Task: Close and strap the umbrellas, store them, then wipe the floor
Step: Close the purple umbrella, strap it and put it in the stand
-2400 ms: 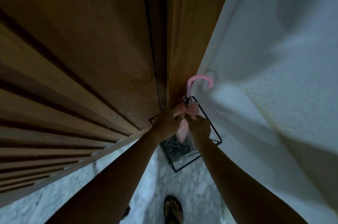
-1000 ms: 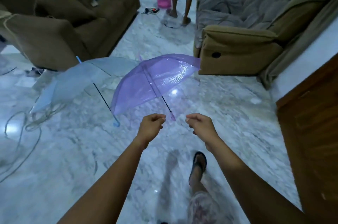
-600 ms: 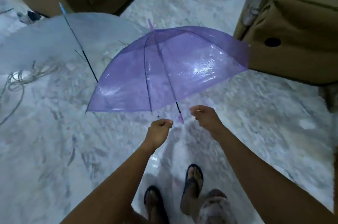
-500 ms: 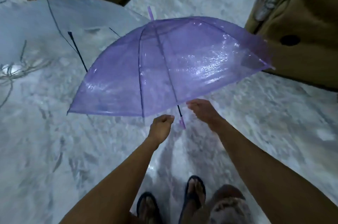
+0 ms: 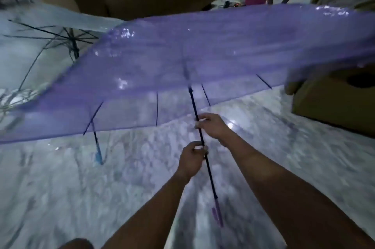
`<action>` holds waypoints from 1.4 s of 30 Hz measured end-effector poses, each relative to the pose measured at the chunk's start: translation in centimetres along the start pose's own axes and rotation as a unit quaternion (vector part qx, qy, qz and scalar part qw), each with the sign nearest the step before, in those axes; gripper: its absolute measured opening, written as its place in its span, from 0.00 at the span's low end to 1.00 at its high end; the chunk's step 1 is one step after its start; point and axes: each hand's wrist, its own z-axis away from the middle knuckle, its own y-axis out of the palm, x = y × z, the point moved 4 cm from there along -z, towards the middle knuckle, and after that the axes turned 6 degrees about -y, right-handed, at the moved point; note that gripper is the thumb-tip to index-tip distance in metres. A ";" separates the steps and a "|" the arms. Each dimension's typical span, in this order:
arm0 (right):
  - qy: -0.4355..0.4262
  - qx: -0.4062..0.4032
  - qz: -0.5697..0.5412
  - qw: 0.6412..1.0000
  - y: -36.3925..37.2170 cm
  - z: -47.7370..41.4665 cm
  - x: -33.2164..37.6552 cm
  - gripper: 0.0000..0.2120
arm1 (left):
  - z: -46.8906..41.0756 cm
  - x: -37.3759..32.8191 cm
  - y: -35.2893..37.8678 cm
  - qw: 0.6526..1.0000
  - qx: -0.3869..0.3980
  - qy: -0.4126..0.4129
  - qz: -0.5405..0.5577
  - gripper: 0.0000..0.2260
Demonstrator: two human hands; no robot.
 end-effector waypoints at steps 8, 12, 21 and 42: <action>0.099 0.034 -0.013 0.994 -8.8 15.6 13.7 0.10 | 19.8 -16.4 1.6 0.968 0.191 -0.150 -0.062 0.07; 0.115 -0.055 -0.043 0.991 -16.3 23.2 23.0 0.11 | 27.4 -28.1 4.7 0.943 0.272 -0.170 -0.090 0.09; 0.061 -0.275 -0.053 0.958 -34.4 36.2 40.8 0.08 | 40.1 -50.5 14.2 0.910 0.369 -0.075 -0.172 0.11; -0.225 -0.725 -0.421 0.497 -33.2 73.2 61.6 0.11 | 62.2 -65.8 14.1 0.719 0.520 0.372 -0.272 0.20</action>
